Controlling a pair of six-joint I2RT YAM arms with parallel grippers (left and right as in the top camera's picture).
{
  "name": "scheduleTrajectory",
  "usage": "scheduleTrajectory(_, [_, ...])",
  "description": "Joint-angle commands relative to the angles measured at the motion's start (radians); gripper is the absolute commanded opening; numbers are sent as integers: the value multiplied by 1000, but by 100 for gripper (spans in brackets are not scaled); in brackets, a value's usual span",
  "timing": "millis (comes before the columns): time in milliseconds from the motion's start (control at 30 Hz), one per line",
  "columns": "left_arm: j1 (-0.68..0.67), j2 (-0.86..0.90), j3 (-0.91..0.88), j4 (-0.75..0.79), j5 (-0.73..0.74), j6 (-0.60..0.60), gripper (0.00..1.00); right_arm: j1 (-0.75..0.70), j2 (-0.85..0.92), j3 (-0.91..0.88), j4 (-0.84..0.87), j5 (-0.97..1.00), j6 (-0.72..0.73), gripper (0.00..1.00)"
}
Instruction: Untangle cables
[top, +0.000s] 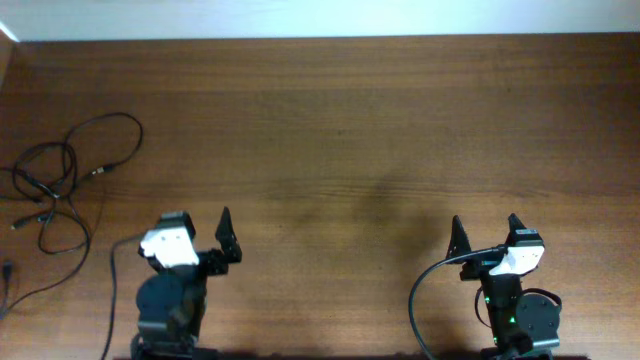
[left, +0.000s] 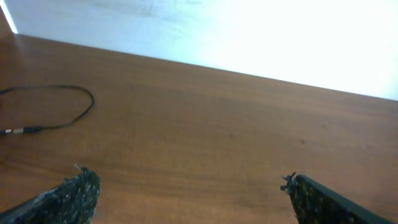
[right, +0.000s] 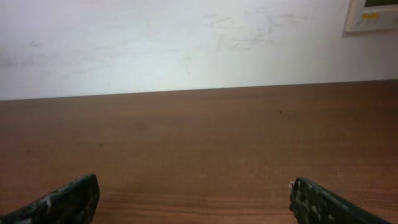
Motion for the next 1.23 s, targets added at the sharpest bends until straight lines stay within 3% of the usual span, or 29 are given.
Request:
scheduleTrajectory(0, [5,-111,-124,80,-9,13,99,5,-8,-7,-5,2,6,99])
scheduleTrajectory(167, [5,-264,-253,134,-31,13,99,5,-8,-7,-5,2,6,99])
scheduleTrajectory(1200, [3,-265,-253,134,-31,13,99,5,-8,-7,-4,2,6,99])
